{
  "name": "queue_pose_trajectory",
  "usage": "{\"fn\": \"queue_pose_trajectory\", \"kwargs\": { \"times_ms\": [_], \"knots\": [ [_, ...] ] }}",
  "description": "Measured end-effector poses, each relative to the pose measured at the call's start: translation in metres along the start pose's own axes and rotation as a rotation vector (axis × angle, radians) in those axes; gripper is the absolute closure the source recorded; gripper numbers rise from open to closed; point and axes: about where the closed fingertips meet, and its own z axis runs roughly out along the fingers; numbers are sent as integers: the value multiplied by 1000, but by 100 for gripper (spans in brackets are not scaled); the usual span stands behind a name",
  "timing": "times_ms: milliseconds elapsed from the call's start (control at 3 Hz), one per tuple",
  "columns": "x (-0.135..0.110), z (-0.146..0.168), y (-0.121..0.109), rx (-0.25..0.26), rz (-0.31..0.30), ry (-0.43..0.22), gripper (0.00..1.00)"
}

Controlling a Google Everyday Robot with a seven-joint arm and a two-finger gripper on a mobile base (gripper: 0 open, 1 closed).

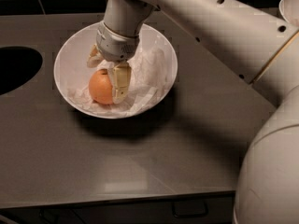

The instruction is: Pick orange from white bowl

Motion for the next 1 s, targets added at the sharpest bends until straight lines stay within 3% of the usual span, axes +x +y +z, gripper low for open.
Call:
{"fn": "queue_pose_trajectory", "kwargs": {
  "times_ms": [1000],
  "knots": [
    [3,7,2,-24,13,-6,22]
  ]
}}
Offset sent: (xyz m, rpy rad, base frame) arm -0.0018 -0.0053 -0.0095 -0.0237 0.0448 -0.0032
